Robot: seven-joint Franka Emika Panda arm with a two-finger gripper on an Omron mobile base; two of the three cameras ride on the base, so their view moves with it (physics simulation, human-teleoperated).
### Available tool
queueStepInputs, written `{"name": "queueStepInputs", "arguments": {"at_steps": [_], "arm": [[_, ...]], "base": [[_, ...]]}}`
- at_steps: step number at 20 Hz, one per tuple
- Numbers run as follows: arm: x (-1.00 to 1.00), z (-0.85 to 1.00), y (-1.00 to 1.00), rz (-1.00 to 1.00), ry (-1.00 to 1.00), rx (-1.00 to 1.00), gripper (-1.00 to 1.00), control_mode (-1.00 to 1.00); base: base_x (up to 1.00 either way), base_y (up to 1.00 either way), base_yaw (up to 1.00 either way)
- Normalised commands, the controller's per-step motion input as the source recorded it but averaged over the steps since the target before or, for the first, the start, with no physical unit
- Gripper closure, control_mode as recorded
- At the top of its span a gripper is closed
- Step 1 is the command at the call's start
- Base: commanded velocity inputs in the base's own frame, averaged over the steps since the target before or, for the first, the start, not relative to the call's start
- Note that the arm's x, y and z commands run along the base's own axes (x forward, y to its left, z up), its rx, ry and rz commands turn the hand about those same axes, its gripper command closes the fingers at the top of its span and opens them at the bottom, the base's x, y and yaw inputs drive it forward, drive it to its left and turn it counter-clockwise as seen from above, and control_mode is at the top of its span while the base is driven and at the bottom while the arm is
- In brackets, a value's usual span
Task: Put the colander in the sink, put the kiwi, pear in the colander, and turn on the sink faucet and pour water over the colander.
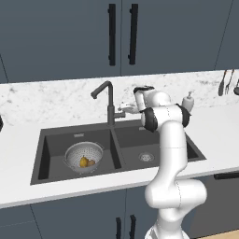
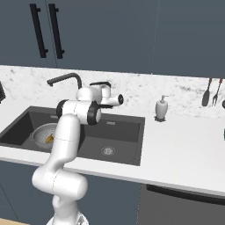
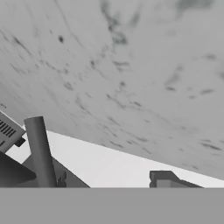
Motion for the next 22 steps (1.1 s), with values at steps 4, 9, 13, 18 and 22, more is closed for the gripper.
{"name": "queueStepInputs", "arguments": {"at_steps": [4,9,13,18,22], "arm": [[0.02,-0.01,-0.05,-0.08,0.0,-0.04,1.0,-1.0],[0.0,0.0,-0.26,-0.07,0.0,-0.03,1.0,-1.0],[0.0,0.0,-0.5,-0.08,0.0,-0.02,1.0,-1.0],[0.0,-0.01,-0.66,-0.09,0.0,0.0,1.0,-1.0],[0.0,-0.1,-0.68,-0.1,0.0,0.0,1.0,-1.0]], "base": [[0.0,0.0,0.0],[0.0,0.0,0.0],[0.0,0.0,0.0],[0.0,0.0,0.0],[0.0,0.0,0.0]]}}
